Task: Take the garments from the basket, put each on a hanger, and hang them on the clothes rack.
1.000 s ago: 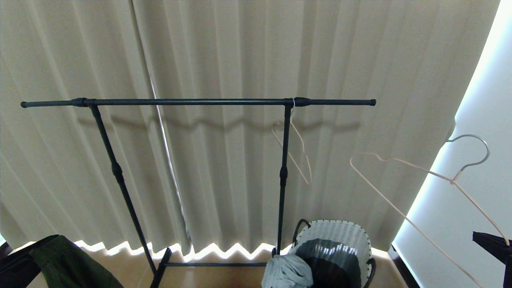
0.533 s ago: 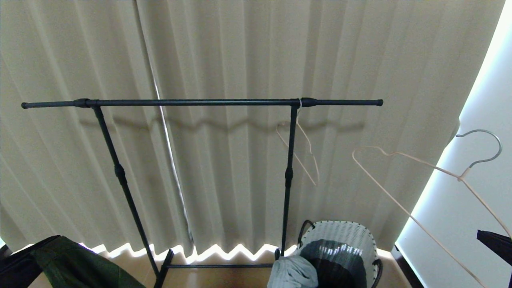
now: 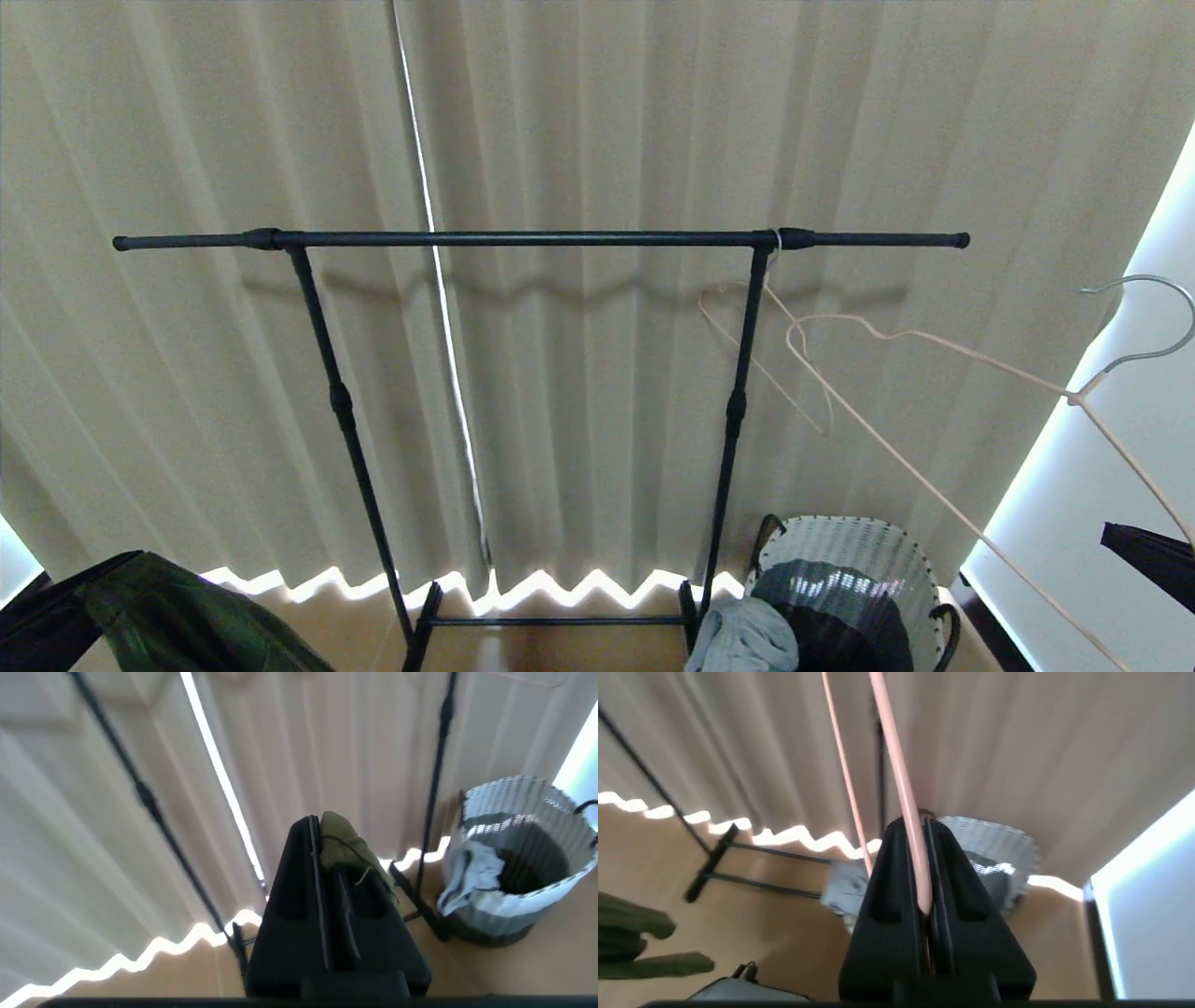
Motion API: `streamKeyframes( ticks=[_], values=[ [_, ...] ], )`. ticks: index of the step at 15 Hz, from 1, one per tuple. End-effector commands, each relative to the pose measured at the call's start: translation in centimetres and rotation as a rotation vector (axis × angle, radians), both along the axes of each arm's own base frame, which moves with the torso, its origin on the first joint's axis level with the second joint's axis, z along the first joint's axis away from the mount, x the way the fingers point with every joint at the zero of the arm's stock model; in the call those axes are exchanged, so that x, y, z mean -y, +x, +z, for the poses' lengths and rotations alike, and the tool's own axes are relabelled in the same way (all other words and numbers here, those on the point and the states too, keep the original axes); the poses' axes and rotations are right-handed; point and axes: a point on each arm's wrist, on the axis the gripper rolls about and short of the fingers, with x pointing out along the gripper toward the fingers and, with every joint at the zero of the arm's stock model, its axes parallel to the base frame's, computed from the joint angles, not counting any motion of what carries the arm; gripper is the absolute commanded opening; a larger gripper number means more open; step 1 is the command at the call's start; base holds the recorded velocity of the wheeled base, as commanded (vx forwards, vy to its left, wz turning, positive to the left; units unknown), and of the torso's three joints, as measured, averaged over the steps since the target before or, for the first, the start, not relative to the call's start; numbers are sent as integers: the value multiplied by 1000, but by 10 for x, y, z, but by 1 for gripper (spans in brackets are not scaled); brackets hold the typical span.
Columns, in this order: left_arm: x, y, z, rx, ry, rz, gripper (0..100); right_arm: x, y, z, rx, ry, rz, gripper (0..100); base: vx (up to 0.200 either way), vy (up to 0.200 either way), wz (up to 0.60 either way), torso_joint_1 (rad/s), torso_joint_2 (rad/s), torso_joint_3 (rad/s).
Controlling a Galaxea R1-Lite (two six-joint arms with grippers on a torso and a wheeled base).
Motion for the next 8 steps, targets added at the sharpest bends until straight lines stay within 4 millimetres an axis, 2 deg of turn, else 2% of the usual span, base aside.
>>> streamKeyframes(
  ticks=[1, 7, 8],
  values=[
    [0, 0, 0, -1, 1, 0, 0, 0, 0, -1, -5, 1, 1, 0, 0, 200, 0, 2, 2, 2],
    [0, 0, -1, -4, 1, 0, 0, -3, -1, -5, -22, 5, 35, 0, 0, 200, 0, 2, 4, 2],
    [0, 0, -1, -4, 4, -1, 0, -3, -1, -5, -25, 4, 36, 0, 0, 0, 0, 0, 0, 0]
  ],
)
